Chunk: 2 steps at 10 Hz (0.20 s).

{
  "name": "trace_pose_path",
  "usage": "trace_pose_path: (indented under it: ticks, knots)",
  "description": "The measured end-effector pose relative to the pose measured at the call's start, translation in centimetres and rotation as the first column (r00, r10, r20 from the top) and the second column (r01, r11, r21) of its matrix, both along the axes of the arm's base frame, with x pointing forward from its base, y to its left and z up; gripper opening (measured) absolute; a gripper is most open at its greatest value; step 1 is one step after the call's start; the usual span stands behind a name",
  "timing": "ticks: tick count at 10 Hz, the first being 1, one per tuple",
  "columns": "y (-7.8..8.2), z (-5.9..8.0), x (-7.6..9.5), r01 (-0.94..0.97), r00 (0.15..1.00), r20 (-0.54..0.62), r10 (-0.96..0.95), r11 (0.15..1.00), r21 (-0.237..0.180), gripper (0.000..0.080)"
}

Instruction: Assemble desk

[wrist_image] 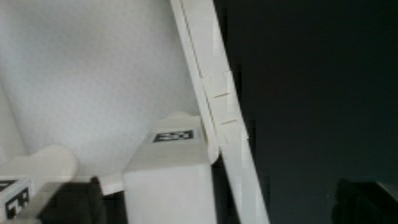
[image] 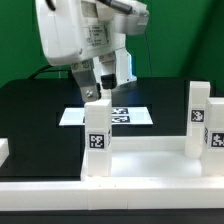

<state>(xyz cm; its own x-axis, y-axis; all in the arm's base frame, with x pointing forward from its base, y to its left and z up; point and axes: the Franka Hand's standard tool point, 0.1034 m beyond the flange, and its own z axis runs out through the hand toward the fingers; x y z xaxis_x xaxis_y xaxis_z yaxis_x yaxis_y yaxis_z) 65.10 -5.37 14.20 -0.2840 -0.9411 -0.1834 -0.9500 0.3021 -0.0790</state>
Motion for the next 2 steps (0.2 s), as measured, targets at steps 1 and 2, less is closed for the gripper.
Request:
trace_pose_path:
  ticks: [1, 2]
  knots:
    - [0.12, -0.21, -0.04, -0.002, 1.0, -0.003, 0.002, 1.0, -0.001, 0.0649]
    - [0.18, -0.26, -0.06, -0.003, 1.0, -0.004, 0.003, 1.0, -0.001, 0.0649]
